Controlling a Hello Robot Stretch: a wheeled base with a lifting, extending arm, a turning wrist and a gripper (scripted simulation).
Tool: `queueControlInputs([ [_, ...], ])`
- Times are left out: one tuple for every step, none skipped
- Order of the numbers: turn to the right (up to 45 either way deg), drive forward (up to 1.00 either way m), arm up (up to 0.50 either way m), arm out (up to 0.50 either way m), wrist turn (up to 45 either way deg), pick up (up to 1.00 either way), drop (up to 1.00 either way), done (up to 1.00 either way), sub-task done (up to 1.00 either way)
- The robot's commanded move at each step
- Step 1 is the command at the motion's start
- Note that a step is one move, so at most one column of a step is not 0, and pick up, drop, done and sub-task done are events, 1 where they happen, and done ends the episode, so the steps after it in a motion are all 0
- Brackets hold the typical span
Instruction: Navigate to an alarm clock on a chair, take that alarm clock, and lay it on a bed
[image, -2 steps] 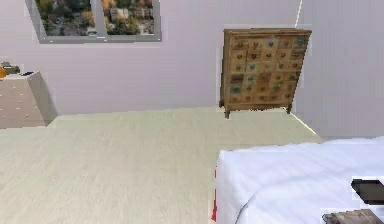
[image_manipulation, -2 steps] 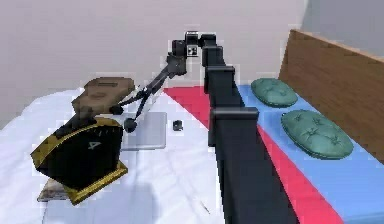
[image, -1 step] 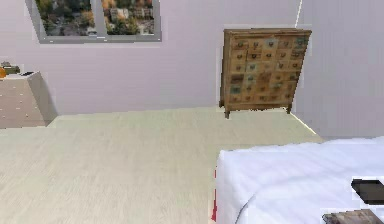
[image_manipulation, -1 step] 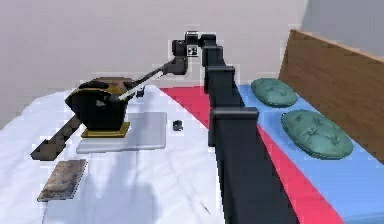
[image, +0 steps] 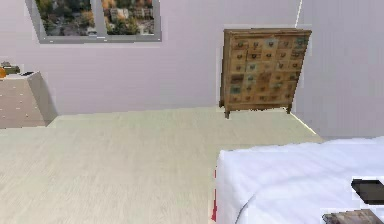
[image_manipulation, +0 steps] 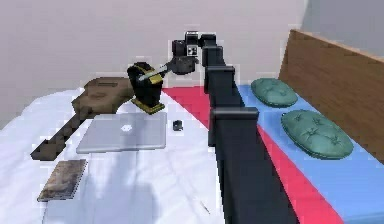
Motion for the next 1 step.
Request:
queueControlInputs([
  [0.0,0.0,0.0,0.0,27.0,0.0,0.0,0.0,0.0],
])
